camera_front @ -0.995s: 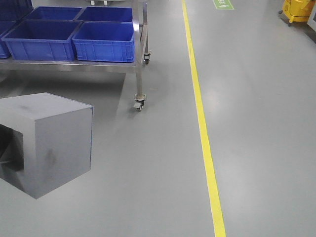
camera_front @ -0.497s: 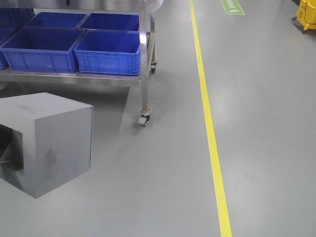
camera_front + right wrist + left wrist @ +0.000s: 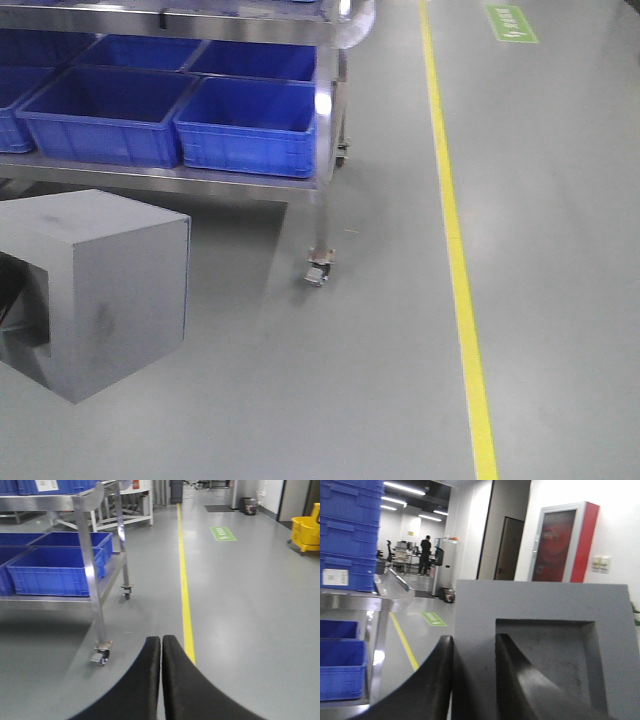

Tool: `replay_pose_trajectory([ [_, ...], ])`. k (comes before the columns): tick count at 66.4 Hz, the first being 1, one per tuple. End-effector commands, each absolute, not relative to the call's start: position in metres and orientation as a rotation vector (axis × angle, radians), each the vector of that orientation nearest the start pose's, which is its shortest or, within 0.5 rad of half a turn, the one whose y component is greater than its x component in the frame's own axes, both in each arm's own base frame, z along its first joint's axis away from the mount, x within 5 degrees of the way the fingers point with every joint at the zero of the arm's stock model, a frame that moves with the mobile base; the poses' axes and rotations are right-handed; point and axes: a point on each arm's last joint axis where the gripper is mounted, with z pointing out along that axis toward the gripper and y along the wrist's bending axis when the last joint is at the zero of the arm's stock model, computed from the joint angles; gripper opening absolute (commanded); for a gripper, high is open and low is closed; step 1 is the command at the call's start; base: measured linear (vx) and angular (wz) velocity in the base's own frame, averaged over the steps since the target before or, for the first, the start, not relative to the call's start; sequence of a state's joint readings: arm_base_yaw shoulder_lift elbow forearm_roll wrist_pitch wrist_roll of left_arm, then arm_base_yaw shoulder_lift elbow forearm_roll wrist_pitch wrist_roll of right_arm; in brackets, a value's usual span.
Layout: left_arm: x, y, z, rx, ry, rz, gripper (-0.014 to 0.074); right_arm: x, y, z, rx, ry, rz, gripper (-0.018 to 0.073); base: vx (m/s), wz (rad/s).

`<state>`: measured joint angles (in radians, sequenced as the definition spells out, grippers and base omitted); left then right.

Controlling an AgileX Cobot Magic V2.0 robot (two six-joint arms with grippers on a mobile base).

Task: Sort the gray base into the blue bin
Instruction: 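Turn the base away from the table holding the block in the left gripper, then drive down the aisle between blue bin shelves carrying the block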

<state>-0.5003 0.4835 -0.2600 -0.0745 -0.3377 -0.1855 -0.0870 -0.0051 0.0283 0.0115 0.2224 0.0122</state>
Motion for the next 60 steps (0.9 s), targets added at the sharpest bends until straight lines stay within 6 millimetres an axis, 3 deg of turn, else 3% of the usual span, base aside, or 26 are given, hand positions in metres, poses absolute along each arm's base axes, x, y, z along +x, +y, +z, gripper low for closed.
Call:
replay_pose_trajectory([
  [1,0.0940,-0.0483,0.3128,0.117,1.263,-0.651,0.0002,0.0580,-0.0052,0.1886,0.081,1.676,-0.062,-0.0005,0.27,0.33],
  [60,0.0940,-0.0483,0.3126,0.117,1.265,-0.651,0.0002,0.0580,-0.0052,0.1886,0.081,1.676,-0.062,-0.0005,0.20,0.65],
])
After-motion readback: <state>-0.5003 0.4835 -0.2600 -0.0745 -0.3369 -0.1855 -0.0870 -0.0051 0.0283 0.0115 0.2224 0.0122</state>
